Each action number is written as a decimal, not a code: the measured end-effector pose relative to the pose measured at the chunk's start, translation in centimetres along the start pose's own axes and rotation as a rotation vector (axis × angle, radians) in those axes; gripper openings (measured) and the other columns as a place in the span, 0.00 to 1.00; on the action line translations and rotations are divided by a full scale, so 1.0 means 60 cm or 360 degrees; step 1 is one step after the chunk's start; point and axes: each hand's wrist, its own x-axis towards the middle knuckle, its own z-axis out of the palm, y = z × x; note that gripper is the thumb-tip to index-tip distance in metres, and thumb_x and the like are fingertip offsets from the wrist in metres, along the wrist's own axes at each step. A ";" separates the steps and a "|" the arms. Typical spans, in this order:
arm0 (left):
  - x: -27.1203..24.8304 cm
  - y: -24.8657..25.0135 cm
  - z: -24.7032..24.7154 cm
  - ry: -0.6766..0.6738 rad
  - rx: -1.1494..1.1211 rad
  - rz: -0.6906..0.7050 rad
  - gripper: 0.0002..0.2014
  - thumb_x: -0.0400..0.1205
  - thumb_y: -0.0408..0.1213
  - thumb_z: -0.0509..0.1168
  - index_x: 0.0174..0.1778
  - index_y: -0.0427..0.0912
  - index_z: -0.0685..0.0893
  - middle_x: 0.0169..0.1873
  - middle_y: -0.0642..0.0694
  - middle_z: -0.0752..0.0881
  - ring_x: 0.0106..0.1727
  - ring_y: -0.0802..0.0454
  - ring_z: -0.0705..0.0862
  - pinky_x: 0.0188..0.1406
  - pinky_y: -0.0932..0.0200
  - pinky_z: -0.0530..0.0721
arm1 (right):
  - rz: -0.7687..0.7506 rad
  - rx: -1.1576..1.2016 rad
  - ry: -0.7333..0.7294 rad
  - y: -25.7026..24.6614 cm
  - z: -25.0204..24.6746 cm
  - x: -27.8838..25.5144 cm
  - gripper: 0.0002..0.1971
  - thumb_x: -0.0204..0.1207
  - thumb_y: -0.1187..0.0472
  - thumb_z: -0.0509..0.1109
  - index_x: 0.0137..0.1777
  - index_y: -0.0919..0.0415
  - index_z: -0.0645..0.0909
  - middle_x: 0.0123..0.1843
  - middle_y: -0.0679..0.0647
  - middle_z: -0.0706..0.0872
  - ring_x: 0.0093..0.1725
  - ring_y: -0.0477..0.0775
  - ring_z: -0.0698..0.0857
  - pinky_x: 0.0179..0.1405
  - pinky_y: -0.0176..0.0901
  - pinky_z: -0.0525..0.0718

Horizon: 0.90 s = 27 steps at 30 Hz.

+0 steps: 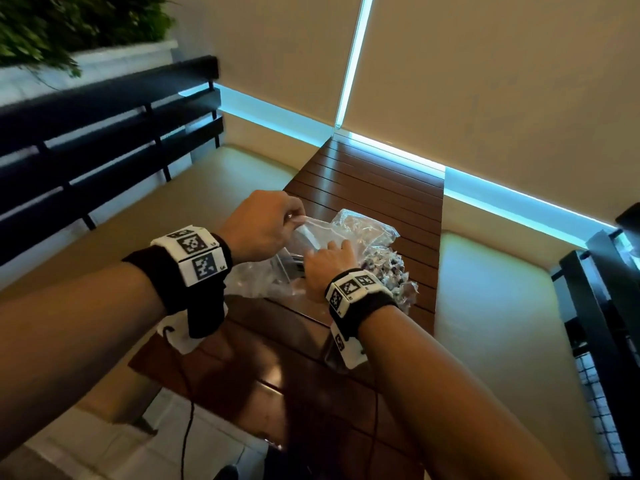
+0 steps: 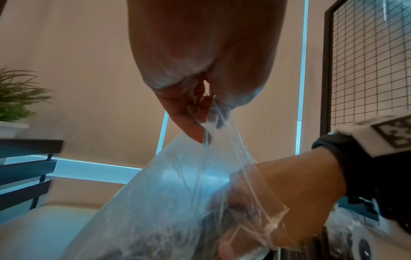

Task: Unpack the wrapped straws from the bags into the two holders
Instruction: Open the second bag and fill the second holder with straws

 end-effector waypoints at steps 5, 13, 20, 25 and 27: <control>0.006 -0.026 -0.004 0.0015 0.0001 -0.0082 0.10 0.86 0.43 0.64 0.50 0.43 0.89 0.37 0.54 0.80 0.34 0.62 0.75 0.33 0.66 0.70 | -0.0049 0.0123 0.0029 -0.011 -0.008 0.001 0.24 0.85 0.39 0.55 0.60 0.58 0.82 0.58 0.56 0.87 0.58 0.59 0.85 0.51 0.51 0.76; 0.023 -0.044 0.010 0.0010 -0.0099 -0.0136 0.10 0.86 0.42 0.65 0.45 0.44 0.89 0.29 0.63 0.78 0.30 0.62 0.76 0.29 0.67 0.66 | -0.0064 0.0022 0.0070 0.000 -0.015 -0.004 0.17 0.88 0.53 0.54 0.64 0.61 0.80 0.61 0.59 0.85 0.59 0.61 0.85 0.51 0.51 0.81; 0.036 -0.026 0.021 0.0004 -0.0173 -0.0135 0.09 0.85 0.41 0.66 0.45 0.44 0.89 0.28 0.63 0.77 0.30 0.64 0.75 0.29 0.69 0.66 | -0.0170 -0.0109 0.0047 0.012 -0.047 -0.018 0.14 0.89 0.56 0.56 0.57 0.60 0.83 0.54 0.56 0.88 0.49 0.57 0.86 0.42 0.48 0.76; 0.045 -0.019 0.033 -0.0168 -0.0052 -0.0126 0.09 0.86 0.45 0.63 0.42 0.48 0.83 0.41 0.51 0.76 0.41 0.50 0.79 0.40 0.56 0.73 | -0.0139 0.0387 0.0076 0.040 -0.078 -0.020 0.14 0.86 0.54 0.64 0.58 0.65 0.84 0.53 0.61 0.88 0.52 0.60 0.86 0.46 0.45 0.79; 0.045 -0.019 0.040 -0.0297 -0.0049 -0.0140 0.11 0.88 0.45 0.60 0.45 0.45 0.82 0.47 0.47 0.72 0.44 0.48 0.78 0.45 0.52 0.76 | -0.0102 0.0613 0.0123 0.061 -0.094 -0.027 0.15 0.85 0.51 0.66 0.56 0.64 0.86 0.50 0.59 0.88 0.47 0.56 0.84 0.43 0.45 0.77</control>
